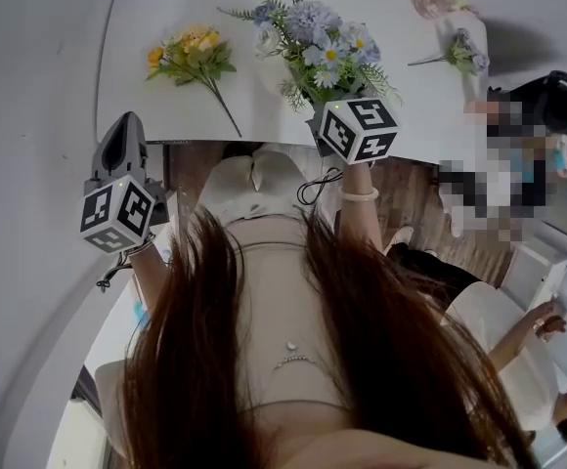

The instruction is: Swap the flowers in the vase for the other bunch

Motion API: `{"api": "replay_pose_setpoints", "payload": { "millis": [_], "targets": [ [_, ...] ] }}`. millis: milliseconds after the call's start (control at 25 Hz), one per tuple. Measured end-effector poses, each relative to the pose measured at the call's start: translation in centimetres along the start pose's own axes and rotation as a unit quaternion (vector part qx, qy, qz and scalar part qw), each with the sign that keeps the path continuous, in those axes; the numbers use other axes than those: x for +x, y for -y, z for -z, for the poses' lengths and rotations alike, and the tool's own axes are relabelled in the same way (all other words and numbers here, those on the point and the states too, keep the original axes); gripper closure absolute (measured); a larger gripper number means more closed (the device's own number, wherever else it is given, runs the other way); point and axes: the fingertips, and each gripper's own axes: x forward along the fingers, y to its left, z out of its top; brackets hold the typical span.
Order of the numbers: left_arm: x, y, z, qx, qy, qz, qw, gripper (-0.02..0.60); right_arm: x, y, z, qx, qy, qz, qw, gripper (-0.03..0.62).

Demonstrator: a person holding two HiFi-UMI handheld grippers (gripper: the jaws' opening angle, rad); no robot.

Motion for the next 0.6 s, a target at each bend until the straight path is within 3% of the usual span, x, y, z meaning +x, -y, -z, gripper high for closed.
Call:
{"api": "replay_pose_setpoints", "payload": {
  "millis": [600],
  "targets": [
    [1.9,0.9,-0.7,0.016,-0.009,0.058,0.9981,0.578,-1.4,-0.9,-0.1,0.000,-0.011,0.021,1.000,0.375]
  ]
}}
